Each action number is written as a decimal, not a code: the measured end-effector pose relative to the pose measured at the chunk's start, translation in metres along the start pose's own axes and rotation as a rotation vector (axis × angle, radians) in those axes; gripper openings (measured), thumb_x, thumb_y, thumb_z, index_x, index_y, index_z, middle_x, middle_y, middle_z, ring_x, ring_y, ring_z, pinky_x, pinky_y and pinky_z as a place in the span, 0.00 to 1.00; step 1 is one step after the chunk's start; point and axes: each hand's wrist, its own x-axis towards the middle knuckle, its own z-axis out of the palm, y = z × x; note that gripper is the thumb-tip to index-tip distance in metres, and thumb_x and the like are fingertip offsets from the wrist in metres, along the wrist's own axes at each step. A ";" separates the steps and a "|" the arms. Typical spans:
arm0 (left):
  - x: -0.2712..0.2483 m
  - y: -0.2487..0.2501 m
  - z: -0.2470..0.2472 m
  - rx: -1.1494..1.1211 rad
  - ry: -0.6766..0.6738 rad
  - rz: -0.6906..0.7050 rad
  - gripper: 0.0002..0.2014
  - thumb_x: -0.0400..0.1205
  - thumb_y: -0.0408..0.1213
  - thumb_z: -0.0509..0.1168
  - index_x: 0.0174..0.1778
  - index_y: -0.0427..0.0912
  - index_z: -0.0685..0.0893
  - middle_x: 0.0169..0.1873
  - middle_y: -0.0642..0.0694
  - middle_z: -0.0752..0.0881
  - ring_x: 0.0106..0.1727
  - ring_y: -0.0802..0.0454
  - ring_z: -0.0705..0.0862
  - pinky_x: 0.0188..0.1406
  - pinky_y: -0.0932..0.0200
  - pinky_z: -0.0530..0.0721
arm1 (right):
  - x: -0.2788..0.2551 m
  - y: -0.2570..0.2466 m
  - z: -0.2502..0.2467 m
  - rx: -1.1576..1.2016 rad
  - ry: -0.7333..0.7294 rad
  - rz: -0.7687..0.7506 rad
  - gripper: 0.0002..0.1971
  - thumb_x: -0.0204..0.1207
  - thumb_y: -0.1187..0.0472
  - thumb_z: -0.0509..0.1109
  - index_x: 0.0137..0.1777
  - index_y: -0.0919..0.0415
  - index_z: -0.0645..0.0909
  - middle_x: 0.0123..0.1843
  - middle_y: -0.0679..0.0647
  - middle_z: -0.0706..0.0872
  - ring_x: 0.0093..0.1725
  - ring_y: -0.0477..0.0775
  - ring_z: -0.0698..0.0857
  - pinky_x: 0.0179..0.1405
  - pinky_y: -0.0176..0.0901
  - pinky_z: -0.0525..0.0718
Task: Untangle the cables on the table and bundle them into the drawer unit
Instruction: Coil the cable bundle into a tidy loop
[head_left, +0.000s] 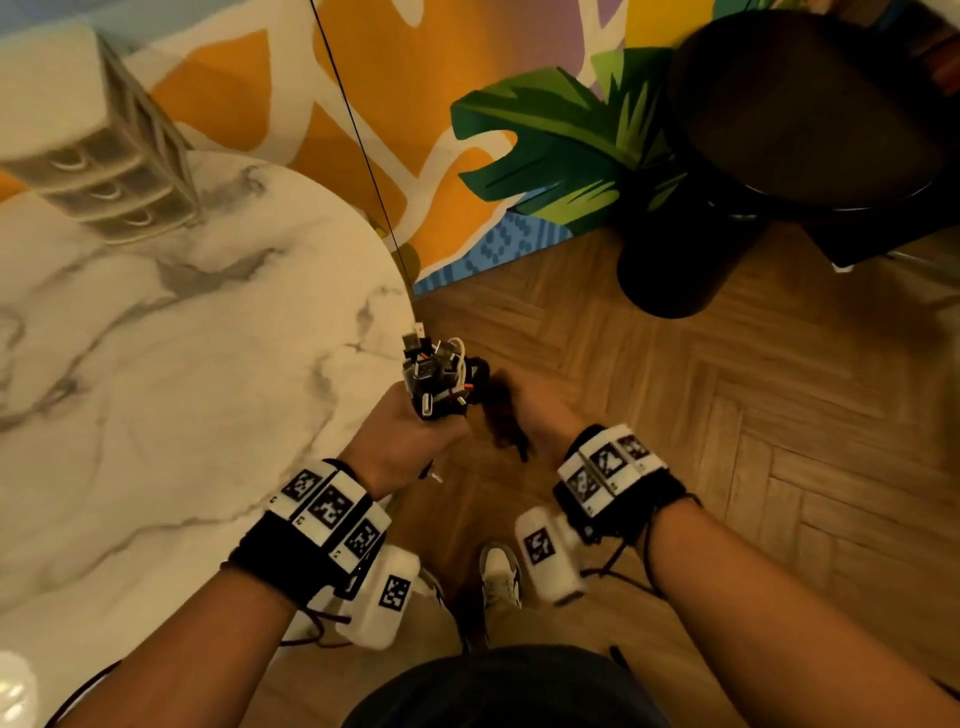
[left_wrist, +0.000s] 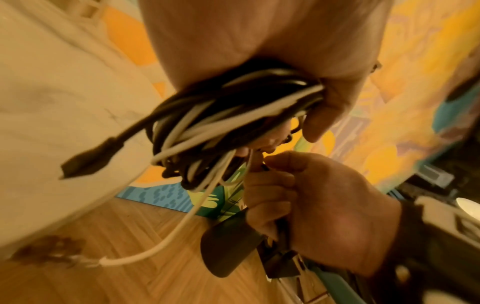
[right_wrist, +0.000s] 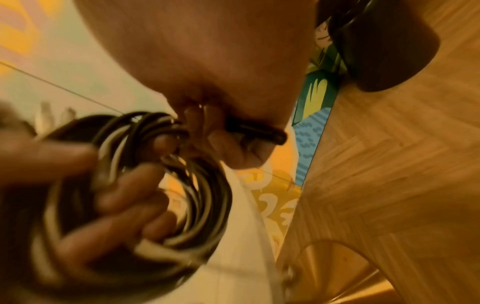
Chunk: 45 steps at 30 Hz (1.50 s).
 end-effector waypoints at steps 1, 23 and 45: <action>0.001 0.001 0.001 -0.015 0.032 -0.023 0.05 0.64 0.36 0.68 0.34 0.43 0.84 0.30 0.32 0.83 0.33 0.45 0.81 0.34 0.42 0.80 | -0.002 0.003 0.006 0.025 0.035 -0.036 0.18 0.86 0.61 0.51 0.36 0.61 0.75 0.29 0.55 0.73 0.26 0.49 0.71 0.26 0.40 0.71; -0.009 0.004 -0.009 -0.408 0.133 -0.142 0.10 0.67 0.32 0.69 0.43 0.36 0.86 0.35 0.39 0.87 0.40 0.46 0.87 0.48 0.49 0.84 | 0.005 0.022 0.010 -0.105 0.066 -0.392 0.10 0.83 0.57 0.63 0.44 0.57 0.85 0.34 0.44 0.83 0.31 0.35 0.80 0.32 0.28 0.75; -0.019 -0.004 -0.020 -1.016 -0.277 -0.061 0.20 0.65 0.39 0.71 0.50 0.34 0.81 0.26 0.45 0.72 0.24 0.51 0.71 0.30 0.59 0.74 | 0.003 0.026 0.014 0.590 -0.202 0.204 0.24 0.80 0.52 0.55 0.68 0.68 0.77 0.62 0.64 0.80 0.62 0.62 0.78 0.72 0.58 0.70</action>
